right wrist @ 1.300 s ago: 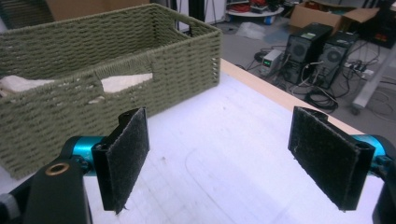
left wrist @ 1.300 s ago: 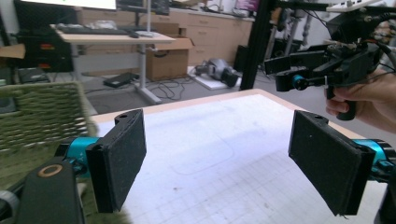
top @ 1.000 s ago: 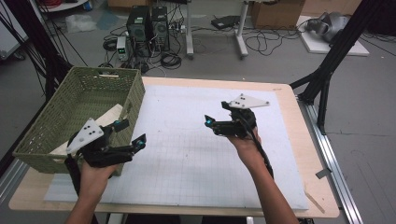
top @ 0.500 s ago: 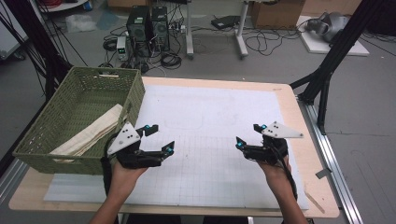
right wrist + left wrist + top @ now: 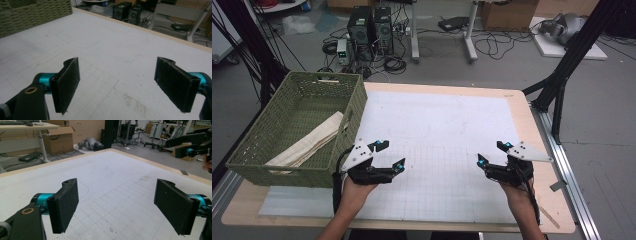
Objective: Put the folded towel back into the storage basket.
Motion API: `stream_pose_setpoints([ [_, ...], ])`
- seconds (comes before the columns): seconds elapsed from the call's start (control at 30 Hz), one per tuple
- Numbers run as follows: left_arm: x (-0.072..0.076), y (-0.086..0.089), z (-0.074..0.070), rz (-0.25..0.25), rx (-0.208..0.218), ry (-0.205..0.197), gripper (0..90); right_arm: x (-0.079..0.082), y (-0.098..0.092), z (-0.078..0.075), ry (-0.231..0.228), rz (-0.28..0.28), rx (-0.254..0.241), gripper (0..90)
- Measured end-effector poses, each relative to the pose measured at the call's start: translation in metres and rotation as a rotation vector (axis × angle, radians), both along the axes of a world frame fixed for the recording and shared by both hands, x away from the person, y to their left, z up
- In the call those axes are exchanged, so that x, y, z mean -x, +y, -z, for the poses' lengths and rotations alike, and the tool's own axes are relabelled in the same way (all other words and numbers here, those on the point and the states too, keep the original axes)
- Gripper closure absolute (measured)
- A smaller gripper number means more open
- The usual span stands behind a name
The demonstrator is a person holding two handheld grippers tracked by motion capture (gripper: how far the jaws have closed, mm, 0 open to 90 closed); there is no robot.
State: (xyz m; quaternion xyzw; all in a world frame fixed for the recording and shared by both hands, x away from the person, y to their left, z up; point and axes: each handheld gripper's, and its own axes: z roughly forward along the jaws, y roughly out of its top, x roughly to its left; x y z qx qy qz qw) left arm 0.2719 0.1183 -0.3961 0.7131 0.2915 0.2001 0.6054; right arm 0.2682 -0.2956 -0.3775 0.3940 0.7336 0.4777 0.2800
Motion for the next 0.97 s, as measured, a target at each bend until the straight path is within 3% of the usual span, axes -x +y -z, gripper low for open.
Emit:
stream_pose_setpoints([
  [0.27,0.001,-0.003,0.008,0.001,-0.008,0.004,20.5,0.004,-0.004,0.022,0.033,0.007,0.028,19.1],
  [0.43,0.001,-0.001,0.012,-0.011,0.014,0.002,21.0,0.004,-0.006,0.023,0.031,0.015,0.024,19.1],
  [0.97,-0.002,0.002,0.014,-0.021,0.001,0.010,21.2,0.003,-0.007,0.023,0.029,0.018,0.017,19.1],
])
